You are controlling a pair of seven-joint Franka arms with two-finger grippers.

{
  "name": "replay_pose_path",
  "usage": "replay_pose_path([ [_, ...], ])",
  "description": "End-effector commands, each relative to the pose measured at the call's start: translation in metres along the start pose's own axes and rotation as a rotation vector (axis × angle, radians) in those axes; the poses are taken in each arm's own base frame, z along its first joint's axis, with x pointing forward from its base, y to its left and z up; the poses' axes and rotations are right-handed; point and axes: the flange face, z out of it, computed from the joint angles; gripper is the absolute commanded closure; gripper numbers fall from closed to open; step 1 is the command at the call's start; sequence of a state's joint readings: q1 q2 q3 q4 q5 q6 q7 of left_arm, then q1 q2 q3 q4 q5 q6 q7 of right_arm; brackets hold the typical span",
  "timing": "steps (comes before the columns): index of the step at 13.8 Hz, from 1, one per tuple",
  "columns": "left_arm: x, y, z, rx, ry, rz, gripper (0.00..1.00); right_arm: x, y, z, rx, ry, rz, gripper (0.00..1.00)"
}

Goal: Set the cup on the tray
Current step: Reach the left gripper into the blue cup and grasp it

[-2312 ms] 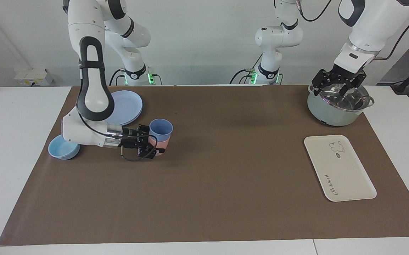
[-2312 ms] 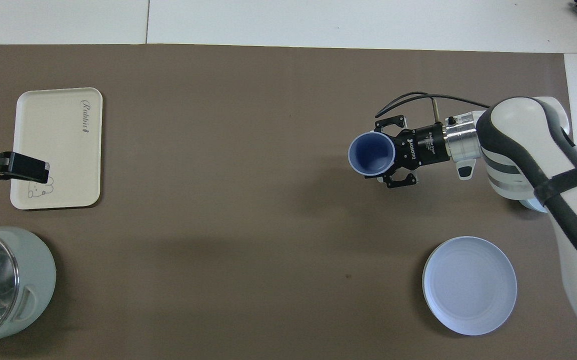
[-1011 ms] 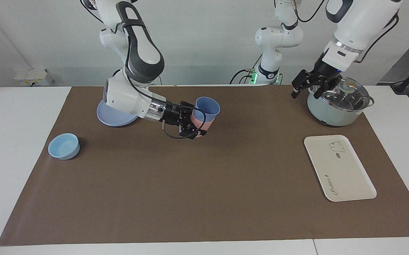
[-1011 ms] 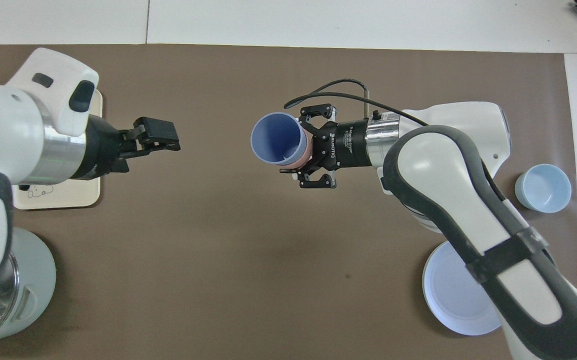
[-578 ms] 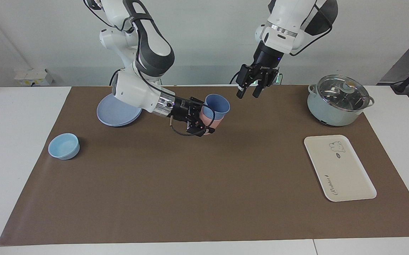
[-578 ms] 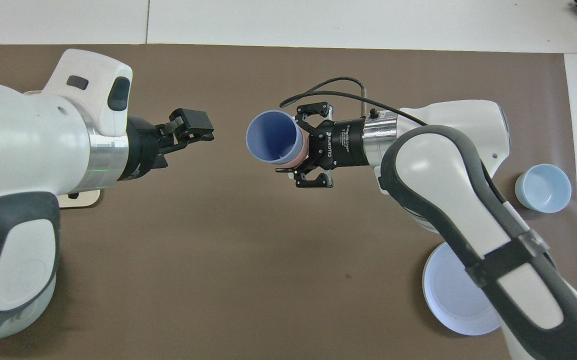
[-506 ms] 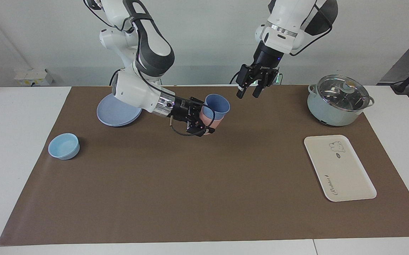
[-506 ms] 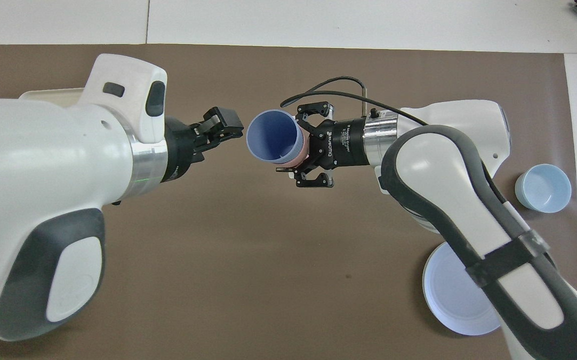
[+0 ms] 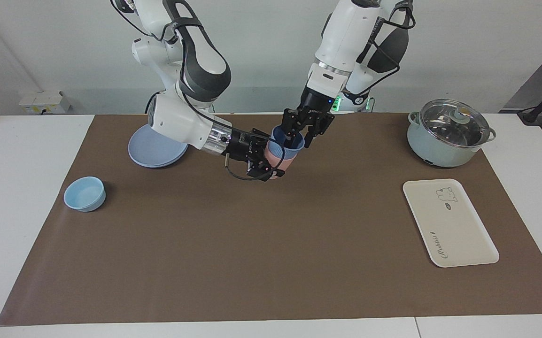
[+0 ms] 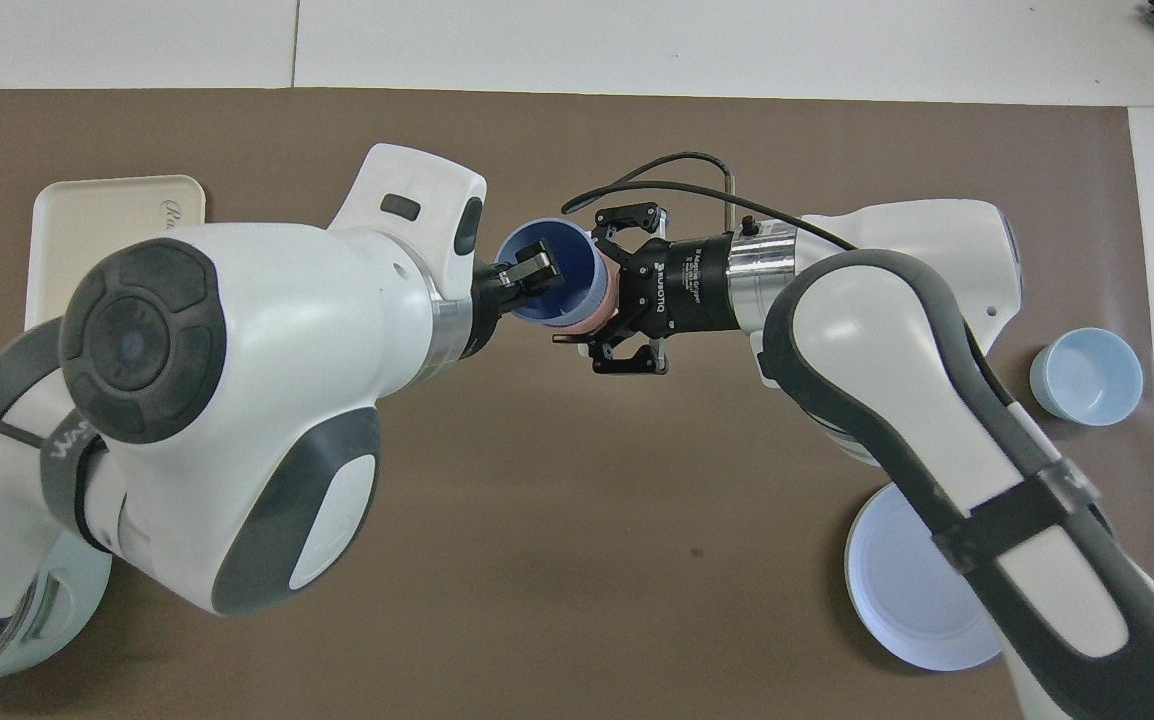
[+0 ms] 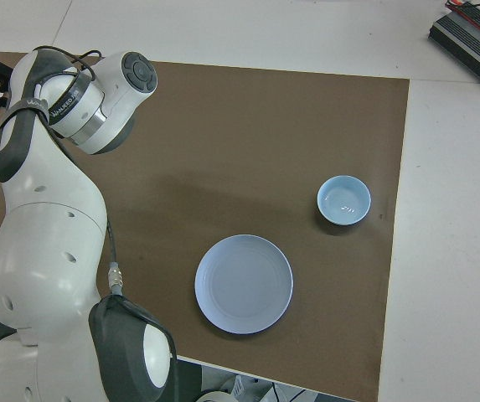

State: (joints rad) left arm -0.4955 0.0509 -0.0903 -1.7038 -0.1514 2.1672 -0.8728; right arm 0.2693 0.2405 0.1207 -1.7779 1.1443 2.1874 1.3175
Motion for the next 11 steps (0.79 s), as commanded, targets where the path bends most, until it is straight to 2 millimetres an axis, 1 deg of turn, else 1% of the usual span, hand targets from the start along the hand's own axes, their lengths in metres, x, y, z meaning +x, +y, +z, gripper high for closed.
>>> replay_pose_path([
  [1,0.005,0.009,-0.016,0.053,0.011,0.004,1.00,-0.005,0.000,-0.005,0.023,-0.007,0.011,1.00],
  [2,0.005,0.011,-0.021,0.052,0.013,0.002,1.00,-0.003,-0.001,-0.005,0.025,-0.004,0.010,1.00],
  [6,0.007,0.011,-0.019,0.052,0.013,-0.029,1.00,-0.004,-0.002,-0.006,0.027,-0.004,0.011,1.00],
  [7,0.009,0.013,-0.026,0.044,0.018,-0.033,1.00,-0.005,-0.005,-0.010,0.036,-0.007,0.017,1.00],
  [8,0.012,0.013,-0.037,0.048,0.017,-0.037,1.00,-0.008,-0.008,-0.017,0.046,-0.012,0.015,1.00],
  [10,0.018,0.011,-0.067,0.076,-0.002,-0.043,1.00,-0.006,-0.014,-0.029,0.066,-0.015,0.023,1.00],
  [11,0.024,0.005,-0.081,0.087,-0.001,-0.053,1.00,-0.005,-0.015,-0.031,0.070,-0.016,0.023,1.00],
])
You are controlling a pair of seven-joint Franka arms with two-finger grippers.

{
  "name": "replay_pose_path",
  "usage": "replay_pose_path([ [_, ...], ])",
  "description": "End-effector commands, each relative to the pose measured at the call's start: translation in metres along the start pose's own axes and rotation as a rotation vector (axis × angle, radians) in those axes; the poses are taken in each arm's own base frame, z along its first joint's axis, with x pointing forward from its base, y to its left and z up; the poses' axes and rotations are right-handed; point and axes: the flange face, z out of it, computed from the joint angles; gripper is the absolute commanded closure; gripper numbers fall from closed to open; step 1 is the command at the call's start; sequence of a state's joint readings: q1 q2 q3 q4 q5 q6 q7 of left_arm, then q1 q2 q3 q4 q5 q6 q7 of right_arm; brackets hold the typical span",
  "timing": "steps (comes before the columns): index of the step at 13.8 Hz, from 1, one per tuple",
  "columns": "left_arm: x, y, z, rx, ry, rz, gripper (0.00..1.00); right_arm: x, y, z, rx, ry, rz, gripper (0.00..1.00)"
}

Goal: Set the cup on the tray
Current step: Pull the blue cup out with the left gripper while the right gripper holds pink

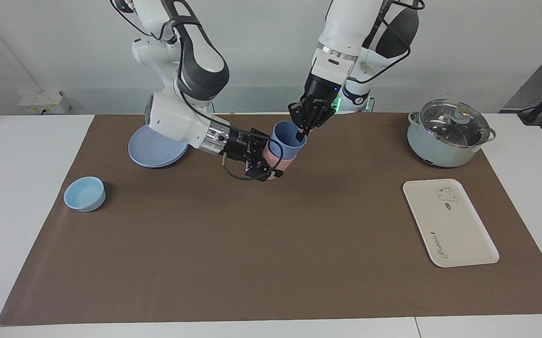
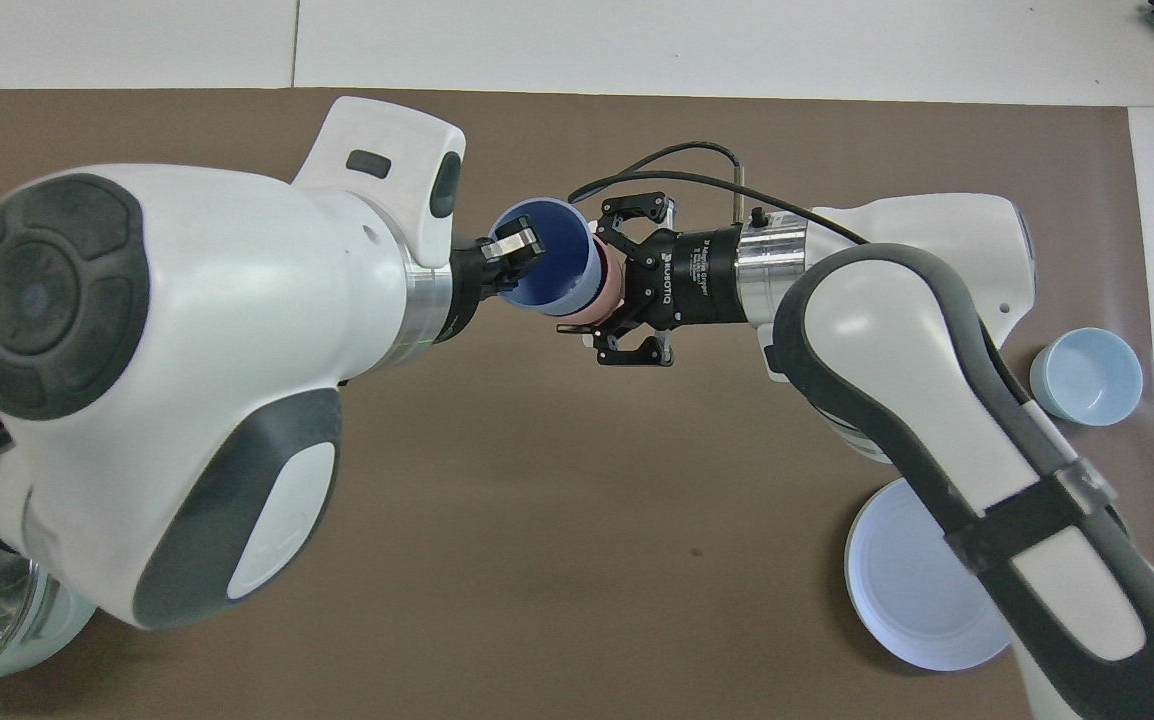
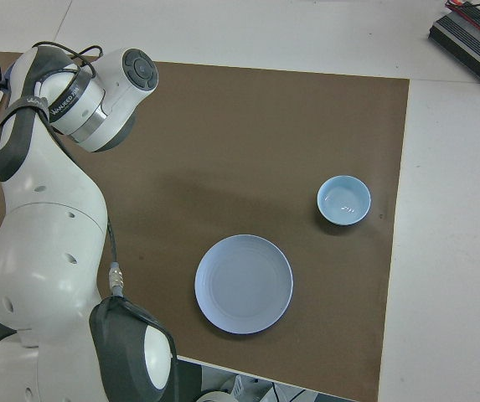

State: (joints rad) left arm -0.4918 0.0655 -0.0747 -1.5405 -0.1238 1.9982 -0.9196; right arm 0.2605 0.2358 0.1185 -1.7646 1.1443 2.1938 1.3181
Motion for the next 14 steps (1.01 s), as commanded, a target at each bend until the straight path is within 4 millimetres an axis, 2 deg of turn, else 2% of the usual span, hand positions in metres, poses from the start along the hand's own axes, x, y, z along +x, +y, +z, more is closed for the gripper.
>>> replay_pose_path([
  [1,0.016,-0.016,-0.034,0.077,-0.014,-0.032,1.00,0.000,-0.010,-0.021,0.045,-0.011,0.032,1.00],
  [5,0.044,-0.042,-0.074,0.083,0.007,-0.063,1.00,0.017,-0.022,-0.047,0.078,-0.024,0.063,1.00],
  [7,0.069,-0.071,-0.085,0.088,0.022,-0.033,1.00,0.032,-0.027,-0.062,0.109,-0.054,0.113,1.00],
  [8,0.084,-0.093,-0.086,0.100,0.025,-0.022,1.00,0.043,-0.029,-0.073,0.119,-0.065,0.137,1.00],
  [11,0.132,-0.187,-0.086,0.110,0.024,0.067,1.00,0.082,-0.039,-0.116,0.125,-0.148,0.164,1.00],
  [14,0.172,-0.261,-0.057,0.138,0.056,0.125,1.00,0.141,-0.042,-0.151,0.114,-0.200,0.132,1.00],
])
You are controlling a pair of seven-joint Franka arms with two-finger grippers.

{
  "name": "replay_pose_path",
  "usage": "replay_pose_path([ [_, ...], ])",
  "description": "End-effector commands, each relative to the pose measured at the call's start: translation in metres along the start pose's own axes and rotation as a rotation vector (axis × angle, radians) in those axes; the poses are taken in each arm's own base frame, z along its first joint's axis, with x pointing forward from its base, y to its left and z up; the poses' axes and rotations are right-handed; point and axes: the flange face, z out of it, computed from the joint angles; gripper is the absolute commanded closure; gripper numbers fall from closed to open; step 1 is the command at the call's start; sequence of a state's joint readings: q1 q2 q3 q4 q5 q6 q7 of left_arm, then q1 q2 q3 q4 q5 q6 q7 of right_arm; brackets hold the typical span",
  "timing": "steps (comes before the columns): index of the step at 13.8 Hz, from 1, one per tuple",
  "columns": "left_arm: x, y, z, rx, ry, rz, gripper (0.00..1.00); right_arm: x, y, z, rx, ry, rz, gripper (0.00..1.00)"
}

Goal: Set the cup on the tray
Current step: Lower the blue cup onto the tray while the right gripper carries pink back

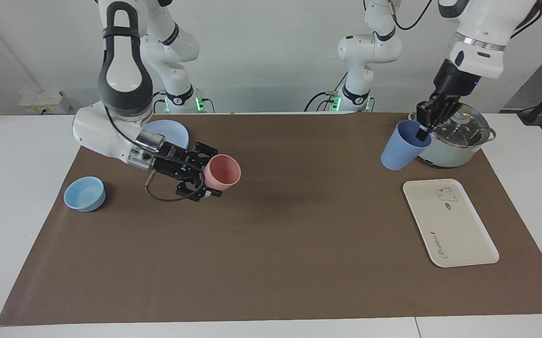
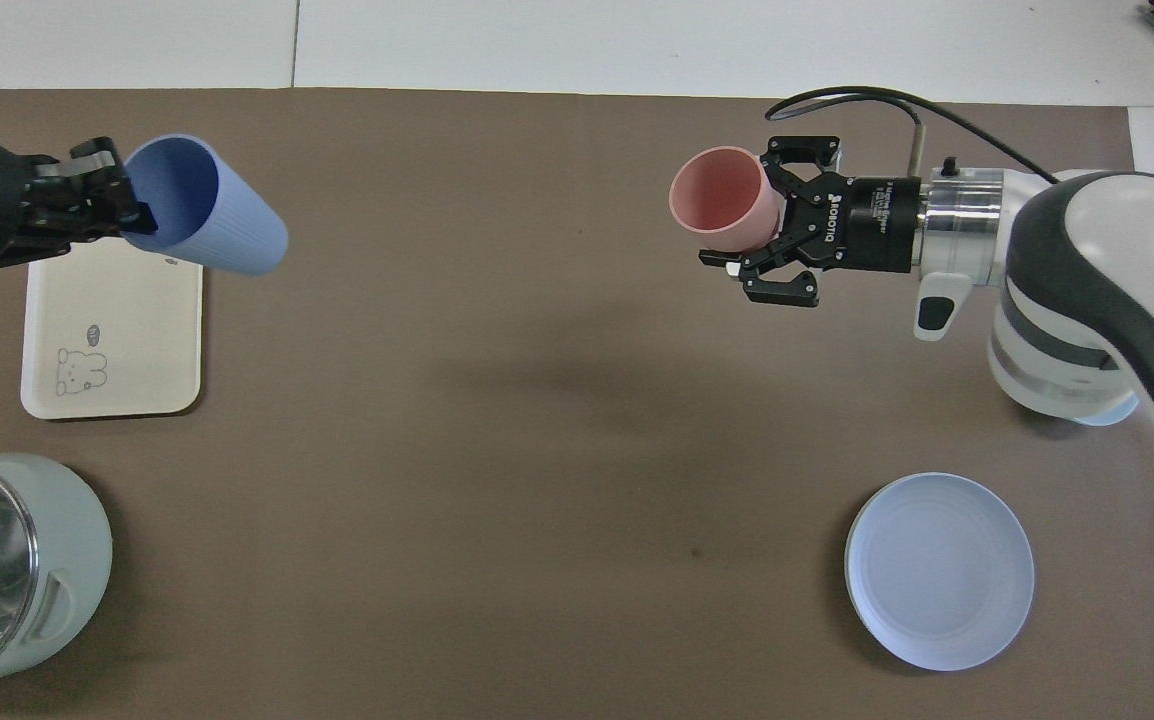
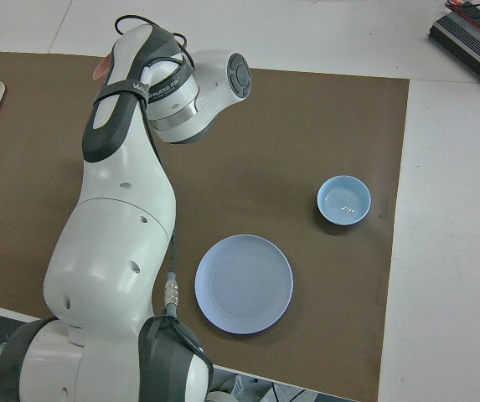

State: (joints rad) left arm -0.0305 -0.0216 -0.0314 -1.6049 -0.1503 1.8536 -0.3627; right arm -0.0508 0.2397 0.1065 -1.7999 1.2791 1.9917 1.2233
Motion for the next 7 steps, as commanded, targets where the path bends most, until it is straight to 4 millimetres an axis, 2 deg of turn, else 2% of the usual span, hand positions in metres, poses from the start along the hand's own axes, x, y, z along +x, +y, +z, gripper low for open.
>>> replay_pose_path([
  [1,0.018,-0.058,0.035,0.010,0.010,0.056,1.00,0.044,-0.007,-0.029,-0.007,-0.070,-0.037,1.00],
  [3,0.039,-0.108,0.044,0.033,0.020,0.119,1.00,0.086,-0.013,-0.041,-0.028,-0.127,-0.088,1.00],
  [5,0.055,-0.154,0.069,0.049,0.065,0.115,1.00,0.133,-0.017,-0.052,-0.041,-0.197,-0.142,1.00],
  [6,0.064,-0.173,0.093,0.055,0.054,0.091,1.00,0.149,-0.018,-0.055,-0.039,-0.207,-0.161,1.00],
  [7,0.067,-0.177,0.113,0.056,0.041,0.088,1.00,0.160,-0.018,-0.051,-0.048,-0.220,-0.167,1.00],
])
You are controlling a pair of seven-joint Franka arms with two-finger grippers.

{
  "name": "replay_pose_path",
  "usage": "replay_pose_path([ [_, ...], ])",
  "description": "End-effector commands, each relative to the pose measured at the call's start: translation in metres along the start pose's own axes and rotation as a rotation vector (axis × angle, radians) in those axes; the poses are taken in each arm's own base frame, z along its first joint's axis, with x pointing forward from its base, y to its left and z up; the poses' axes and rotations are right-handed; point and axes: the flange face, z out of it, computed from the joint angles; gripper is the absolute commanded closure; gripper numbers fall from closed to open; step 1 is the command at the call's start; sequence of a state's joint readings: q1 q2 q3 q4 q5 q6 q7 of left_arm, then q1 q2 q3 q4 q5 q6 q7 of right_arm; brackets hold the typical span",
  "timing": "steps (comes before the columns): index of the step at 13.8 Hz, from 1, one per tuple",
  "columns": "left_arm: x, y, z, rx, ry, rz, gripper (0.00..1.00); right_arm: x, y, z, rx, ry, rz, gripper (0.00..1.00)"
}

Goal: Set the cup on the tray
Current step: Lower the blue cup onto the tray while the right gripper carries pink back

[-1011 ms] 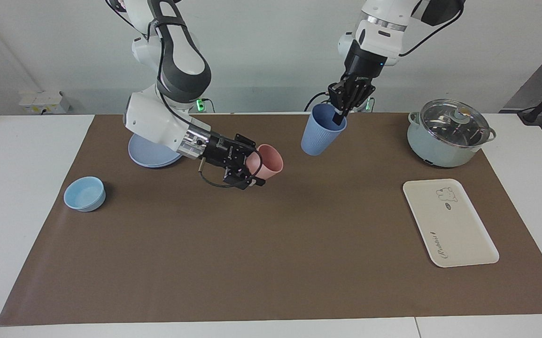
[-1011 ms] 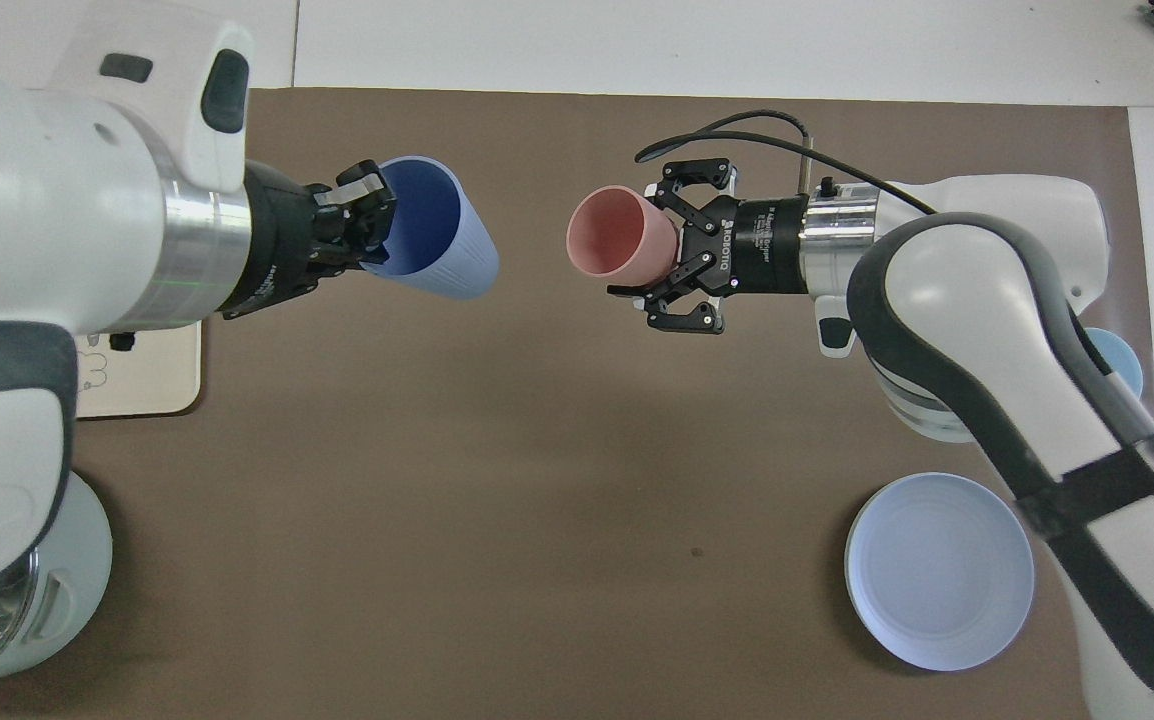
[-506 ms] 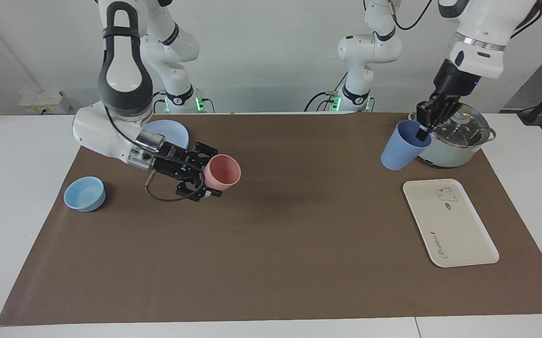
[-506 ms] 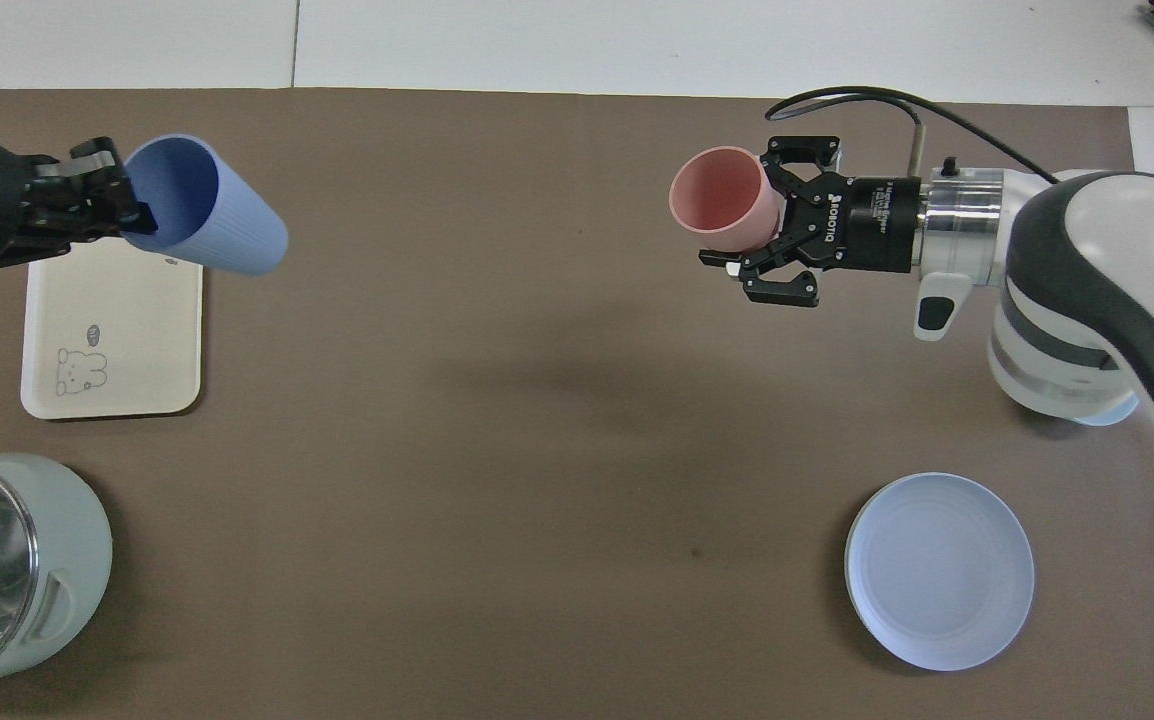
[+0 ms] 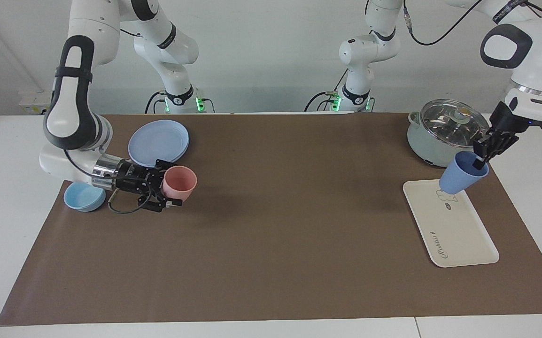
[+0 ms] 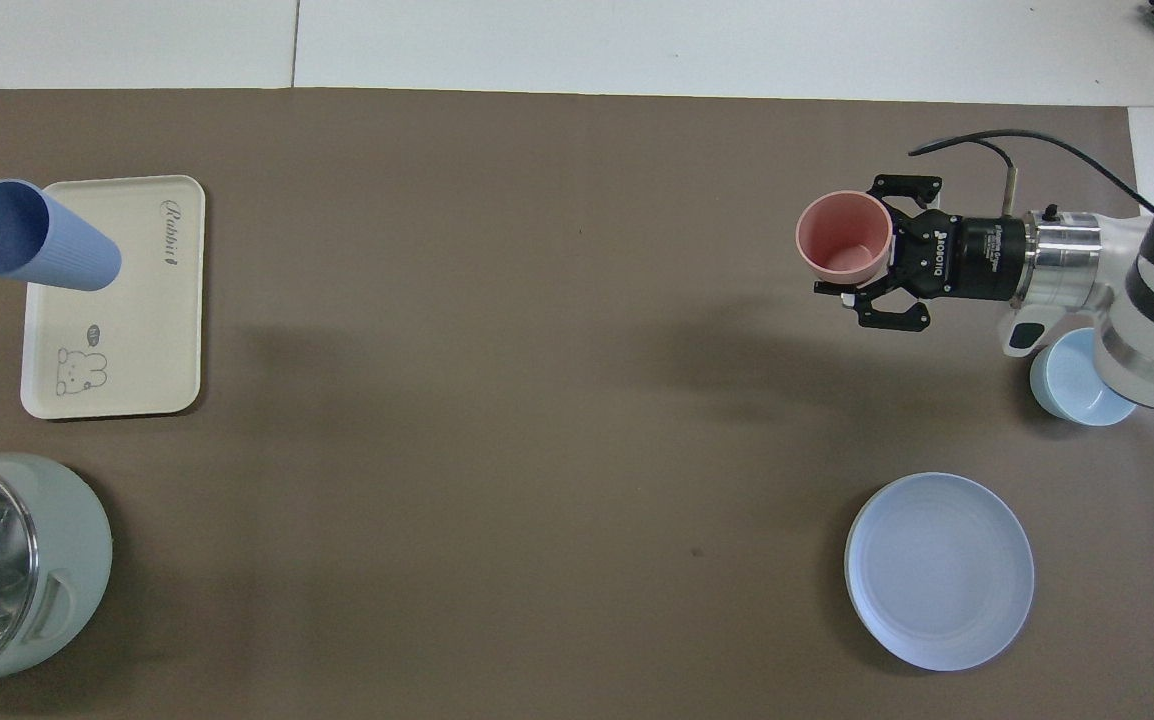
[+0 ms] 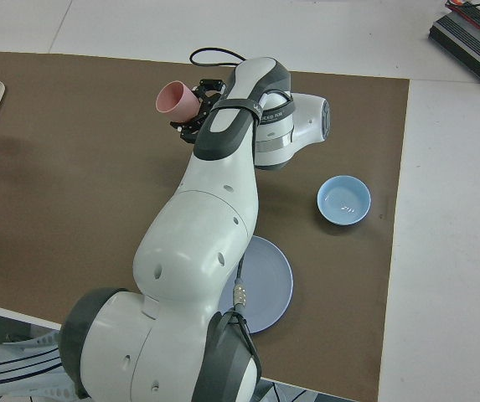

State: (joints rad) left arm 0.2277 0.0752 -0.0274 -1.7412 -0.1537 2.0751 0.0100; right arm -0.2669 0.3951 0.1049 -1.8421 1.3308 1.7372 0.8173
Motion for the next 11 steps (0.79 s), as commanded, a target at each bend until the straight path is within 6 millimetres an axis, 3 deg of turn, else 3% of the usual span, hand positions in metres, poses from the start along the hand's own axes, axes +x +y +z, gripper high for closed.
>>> replay_pose_path([
  [1,0.005,-0.012,0.049,-0.009,0.015,-0.005,1.00,0.036,0.002,-0.005,0.003,-0.073,-0.050,1.00],
  [5,-0.028,-0.028,0.105,0.010,0.018,-0.028,1.00,0.065,0.007,-0.027,0.001,-0.079,-0.064,1.00],
  [7,-0.052,-0.029,0.120,0.016,-0.004,-0.024,1.00,0.081,0.009,-0.024,0.004,-0.092,-0.066,1.00],
  [11,-0.055,-0.036,0.127,0.025,0.027,0.040,1.00,0.121,0.025,-0.019,0.004,-0.167,-0.102,1.00],
])
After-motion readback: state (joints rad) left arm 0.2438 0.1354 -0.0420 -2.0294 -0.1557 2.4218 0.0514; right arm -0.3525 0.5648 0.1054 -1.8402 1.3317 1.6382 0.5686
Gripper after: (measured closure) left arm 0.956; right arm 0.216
